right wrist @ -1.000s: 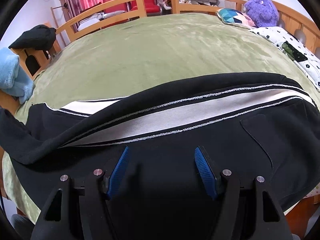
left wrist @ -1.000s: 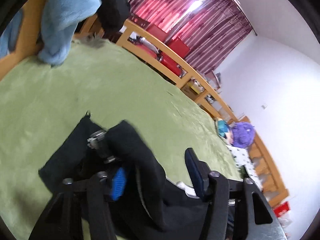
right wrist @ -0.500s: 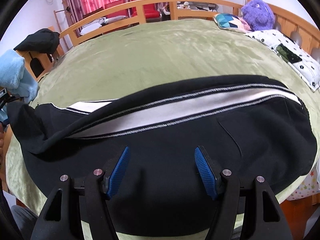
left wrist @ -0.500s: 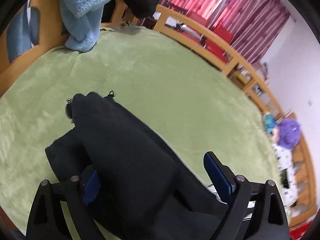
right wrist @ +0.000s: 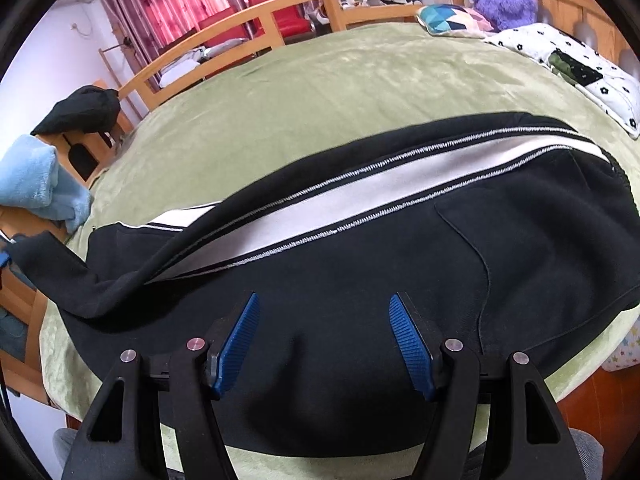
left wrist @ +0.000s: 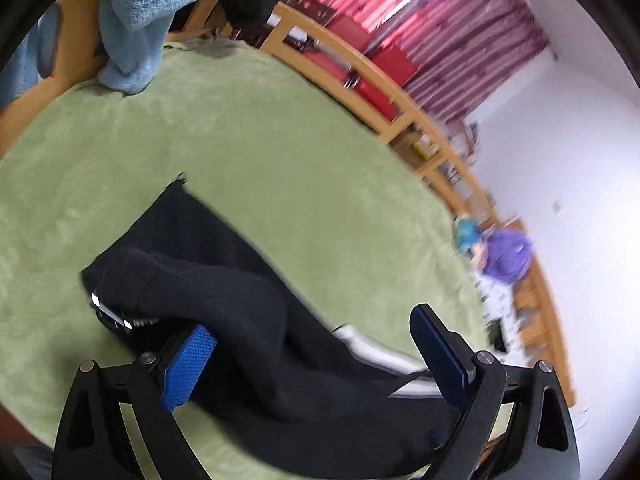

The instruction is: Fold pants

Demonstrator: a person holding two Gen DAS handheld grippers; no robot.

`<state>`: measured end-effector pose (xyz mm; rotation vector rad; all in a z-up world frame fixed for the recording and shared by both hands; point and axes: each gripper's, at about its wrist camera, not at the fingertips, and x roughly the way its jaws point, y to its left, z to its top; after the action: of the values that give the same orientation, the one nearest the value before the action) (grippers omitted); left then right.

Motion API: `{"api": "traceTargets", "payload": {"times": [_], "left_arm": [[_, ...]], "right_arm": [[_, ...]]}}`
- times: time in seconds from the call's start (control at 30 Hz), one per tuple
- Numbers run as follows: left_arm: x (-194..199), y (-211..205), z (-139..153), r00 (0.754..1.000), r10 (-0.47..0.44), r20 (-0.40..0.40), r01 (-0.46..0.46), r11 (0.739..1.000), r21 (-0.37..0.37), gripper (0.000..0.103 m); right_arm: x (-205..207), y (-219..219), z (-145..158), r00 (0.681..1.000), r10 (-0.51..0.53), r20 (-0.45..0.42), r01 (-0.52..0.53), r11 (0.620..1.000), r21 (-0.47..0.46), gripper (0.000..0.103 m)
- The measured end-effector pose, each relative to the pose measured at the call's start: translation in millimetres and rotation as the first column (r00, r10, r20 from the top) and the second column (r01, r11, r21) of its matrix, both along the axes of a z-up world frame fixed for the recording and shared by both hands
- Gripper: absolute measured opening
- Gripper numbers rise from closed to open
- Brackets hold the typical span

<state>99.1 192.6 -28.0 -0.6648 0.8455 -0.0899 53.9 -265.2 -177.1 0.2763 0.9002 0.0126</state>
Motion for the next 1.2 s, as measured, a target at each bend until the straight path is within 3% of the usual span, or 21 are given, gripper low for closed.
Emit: {"api": "traceTargets", "payload": {"times": [0.1, 0.2, 0.33, 0.53, 0.7, 0.8, 0.97, 1.2], "left_arm": [[-7, -5, -16, 0.995, -0.011, -0.098, 0.017, 0.998, 0.066, 0.095], [-11, -6, -47, 0.973, 0.013, -0.229, 0.027, 0.985, 0.17, 0.095], [-31, 6, -86, 0.946, 0.059, -0.317, 0.008, 0.979, 0.206, 0.095], [-76, 45, -105, 0.93, 0.17, -0.325, -0.077, 0.957, 0.279, 0.095], [-98, 82, -97, 0.912, 0.3, -0.279, -0.185, 0.909, 0.373, 0.095], [-92, 91, -103, 0.921, 0.262, -0.288, -0.166, 0.933, 0.32, 0.095], [-81, 74, -121, 0.956, 0.127, -0.265, -0.091, 0.985, 0.144, 0.09], [-64, 54, -123, 0.974, 0.063, -0.216, -0.046, 0.996, 0.082, 0.083]], "right_arm": [[-4, 1, 2, 1.0, 0.005, 0.008, -0.005, 1.0, -0.004, 0.067], [-10, 2, 3, 1.0, 0.011, 0.007, -0.011, 1.0, 0.002, 0.067], [-15, 7, 2, 1.0, 0.029, 0.005, -0.029, 1.0, -0.01, 0.067], [-22, 18, -1, 0.998, 0.066, -0.009, -0.066, 0.997, -0.042, 0.066], [-18, 29, -3, 0.996, 0.086, -0.019, -0.087, 0.995, -0.044, 0.067], [-13, 39, -5, 0.994, 0.103, -0.019, -0.104, 0.994, -0.046, 0.067], [-6, 60, -6, 0.989, 0.146, -0.004, -0.146, 0.989, -0.027, 0.066], [30, 94, -11, 0.965, 0.264, 0.014, -0.263, 0.957, 0.125, 0.066]]}}
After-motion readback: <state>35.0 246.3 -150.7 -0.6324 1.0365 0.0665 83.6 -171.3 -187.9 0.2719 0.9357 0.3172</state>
